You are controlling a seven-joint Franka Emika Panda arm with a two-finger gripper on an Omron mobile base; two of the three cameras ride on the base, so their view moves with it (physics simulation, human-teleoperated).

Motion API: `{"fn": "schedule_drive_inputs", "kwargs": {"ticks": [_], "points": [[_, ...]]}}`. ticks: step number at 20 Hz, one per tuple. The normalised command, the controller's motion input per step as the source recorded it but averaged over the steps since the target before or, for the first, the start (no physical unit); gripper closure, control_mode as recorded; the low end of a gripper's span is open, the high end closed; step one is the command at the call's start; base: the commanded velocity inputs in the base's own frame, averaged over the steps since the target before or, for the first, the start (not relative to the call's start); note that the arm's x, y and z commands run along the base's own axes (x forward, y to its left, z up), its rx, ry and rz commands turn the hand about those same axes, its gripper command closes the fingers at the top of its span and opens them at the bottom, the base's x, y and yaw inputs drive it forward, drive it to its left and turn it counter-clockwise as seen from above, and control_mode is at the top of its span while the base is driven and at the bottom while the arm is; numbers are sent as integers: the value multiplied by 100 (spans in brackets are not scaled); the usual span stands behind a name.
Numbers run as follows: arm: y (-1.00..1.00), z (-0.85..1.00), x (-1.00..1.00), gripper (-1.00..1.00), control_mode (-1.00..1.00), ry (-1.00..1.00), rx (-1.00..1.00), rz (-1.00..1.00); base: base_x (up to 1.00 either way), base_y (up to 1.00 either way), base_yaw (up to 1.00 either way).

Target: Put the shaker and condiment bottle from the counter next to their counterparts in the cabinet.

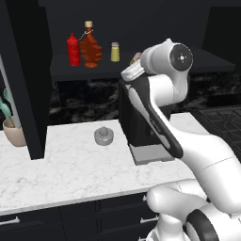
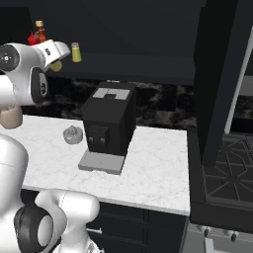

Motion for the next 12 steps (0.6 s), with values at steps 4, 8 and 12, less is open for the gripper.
{"fn": "schedule_drive_inputs", "kwargs": {"ticks": [4,8,12], "points": [[0,0,11,100,-100,14,5,0,0,0,0],[0,0,1,100,-100,24,6,0,0,0,0],[0,0,15,100,-100,17,5,0,0,0,0]]}}
